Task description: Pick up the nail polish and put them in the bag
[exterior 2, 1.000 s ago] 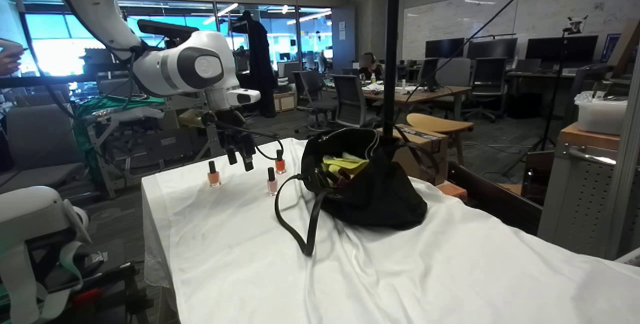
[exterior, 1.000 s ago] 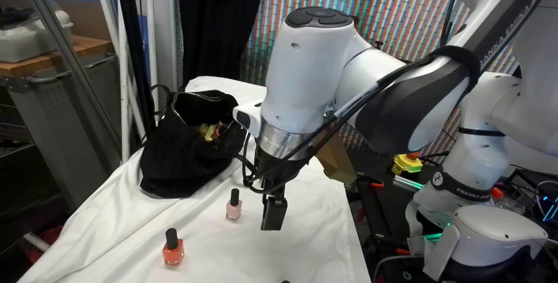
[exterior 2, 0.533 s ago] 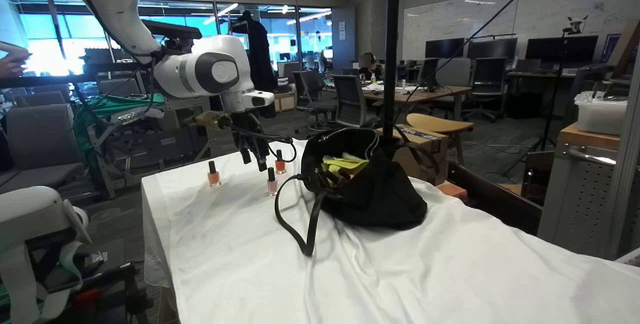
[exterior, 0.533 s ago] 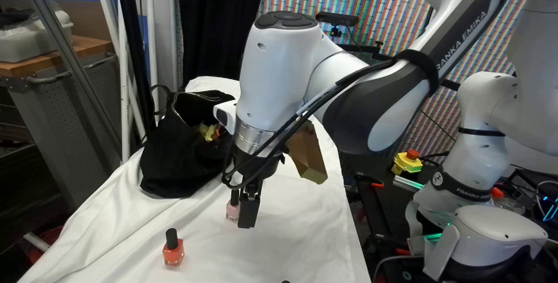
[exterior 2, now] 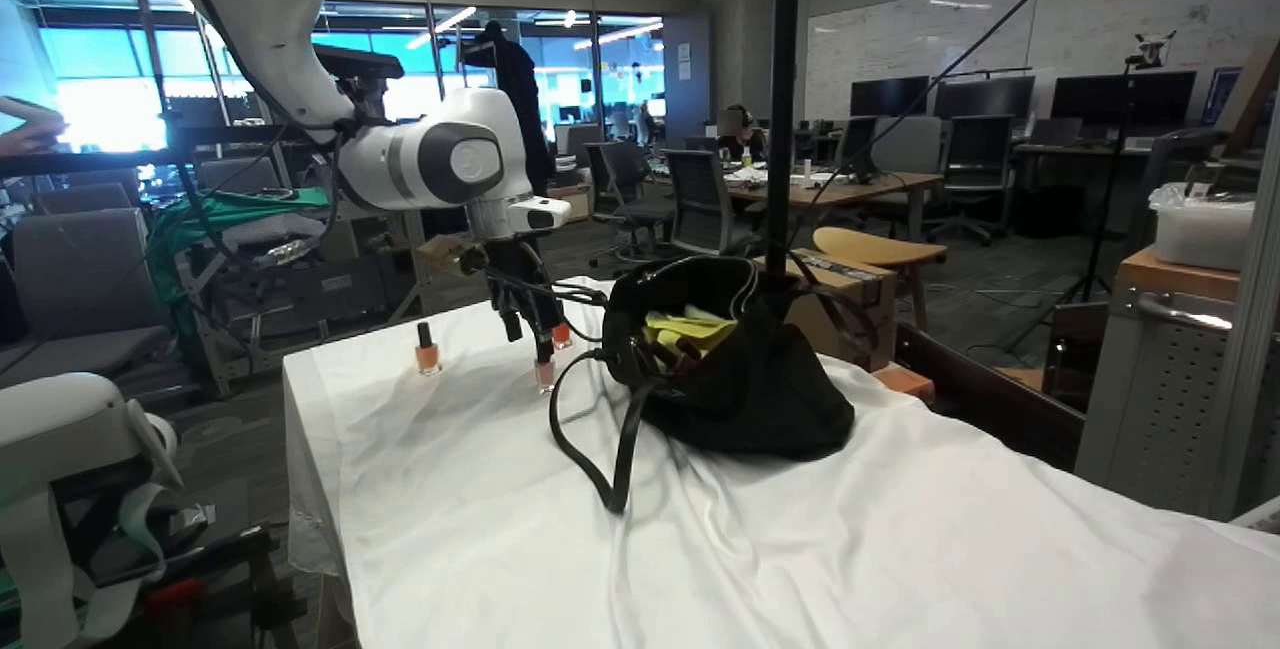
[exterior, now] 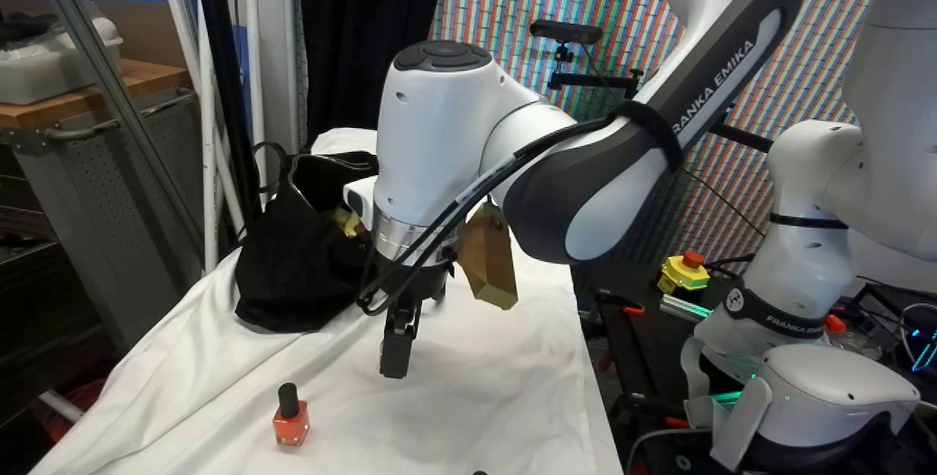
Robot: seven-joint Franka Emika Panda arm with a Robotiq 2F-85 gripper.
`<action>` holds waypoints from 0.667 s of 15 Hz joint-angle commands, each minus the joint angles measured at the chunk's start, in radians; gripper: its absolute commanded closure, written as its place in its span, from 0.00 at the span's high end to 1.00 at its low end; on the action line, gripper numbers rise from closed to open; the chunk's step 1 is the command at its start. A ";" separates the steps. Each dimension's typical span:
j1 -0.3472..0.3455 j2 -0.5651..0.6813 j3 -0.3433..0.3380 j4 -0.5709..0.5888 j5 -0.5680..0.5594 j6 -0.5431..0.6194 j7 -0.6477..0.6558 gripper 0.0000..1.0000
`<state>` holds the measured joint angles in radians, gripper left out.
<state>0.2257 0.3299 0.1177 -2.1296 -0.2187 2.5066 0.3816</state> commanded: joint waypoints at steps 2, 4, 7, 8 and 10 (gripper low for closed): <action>0.003 0.050 -0.014 0.047 0.036 0.001 -0.047 1.00; 0.002 0.065 -0.016 0.055 0.040 0.002 -0.057 1.00; 0.000 0.086 -0.020 0.067 0.046 0.001 -0.073 1.00; -0.004 0.093 -0.019 0.071 0.053 0.001 -0.083 1.00; -0.009 0.107 -0.018 0.080 0.062 -0.003 -0.100 1.00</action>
<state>0.2222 0.4059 0.1026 -2.0893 -0.2001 2.5065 0.3361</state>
